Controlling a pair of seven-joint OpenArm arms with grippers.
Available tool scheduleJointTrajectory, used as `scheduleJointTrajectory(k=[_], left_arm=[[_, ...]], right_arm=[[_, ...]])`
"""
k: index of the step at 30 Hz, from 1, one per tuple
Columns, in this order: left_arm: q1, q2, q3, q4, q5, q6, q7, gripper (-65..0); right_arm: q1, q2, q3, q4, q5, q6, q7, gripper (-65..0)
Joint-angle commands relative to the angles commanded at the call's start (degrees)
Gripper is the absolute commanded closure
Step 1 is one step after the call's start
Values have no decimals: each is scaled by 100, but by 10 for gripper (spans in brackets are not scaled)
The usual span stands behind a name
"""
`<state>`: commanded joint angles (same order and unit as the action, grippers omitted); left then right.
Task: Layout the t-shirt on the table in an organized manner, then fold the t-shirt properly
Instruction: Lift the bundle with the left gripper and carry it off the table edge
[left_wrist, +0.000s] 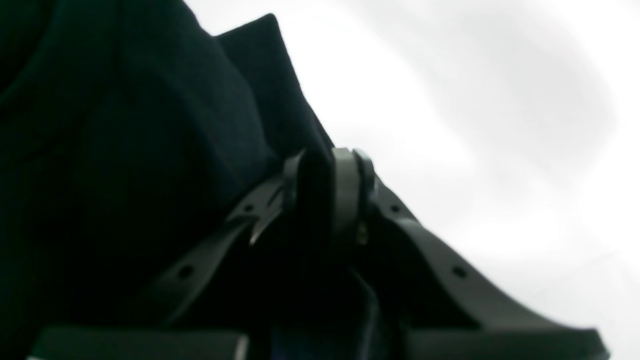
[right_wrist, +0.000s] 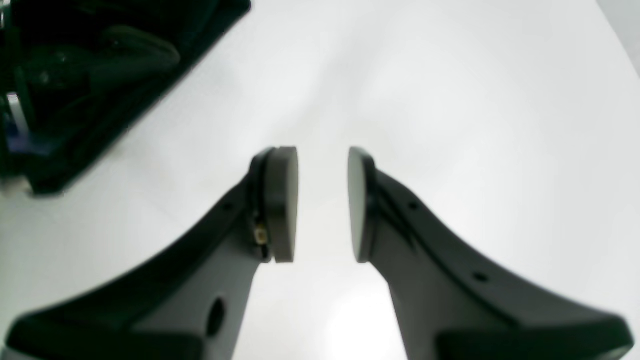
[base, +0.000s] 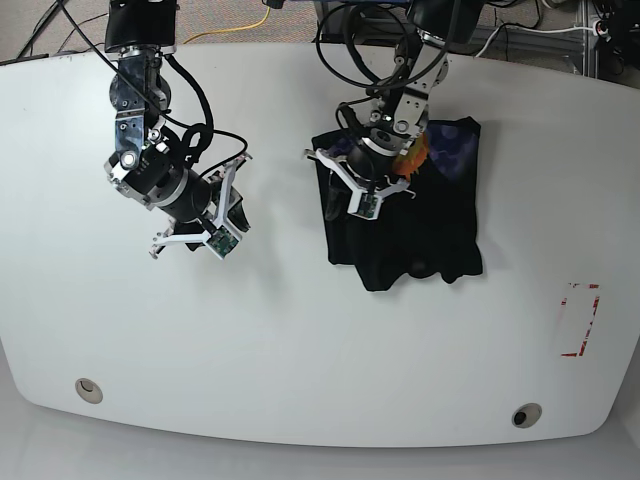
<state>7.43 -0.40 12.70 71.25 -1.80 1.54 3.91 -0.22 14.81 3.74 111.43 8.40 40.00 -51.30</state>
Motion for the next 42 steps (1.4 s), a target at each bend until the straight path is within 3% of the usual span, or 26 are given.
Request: scheduleJointTrajectory(k=[5, 7, 12, 18, 24, 28, 35, 42], left_arm=[[220, -475, -413, 281, 0, -158, 9, -68], [396, -774, -730, 466, -9, -484, 9, -68], [615, -1108, -1776, 571, -9, -1169, 9, -68], [686, -1389, -2945, 501, -9, -1890, 9, -68], [686, -1415, -3631, 756, -9, -2470, 114, -68], [686, -1292, -3745, 1284, -211, -2593, 800, -65], [1125, -1240, -3736, 2268, -1152, -2593, 1846, -67], [1705, -1222, -3736, 3042, -1662, -2593, 2734, -67]], right_arm=[[-53, 0, 123, 9, 0, 0, 0, -159], [-123, 9, 132, 18, 0, 0, 0, -159], [-246, 26, 132, 114, 0, 0, 0, -159], [-378, 35, 132, 202, 0, 0, 0, -159], [-387, 18, 105, 281, 0, 0, 0, -159], [-387, 18, 105, 290, 0, 0, 0, -159], [-387, 9, 105, 334, 0, 0, -9, -159], [-387, 0, 132, 334, 0, 0, -9, -159]])
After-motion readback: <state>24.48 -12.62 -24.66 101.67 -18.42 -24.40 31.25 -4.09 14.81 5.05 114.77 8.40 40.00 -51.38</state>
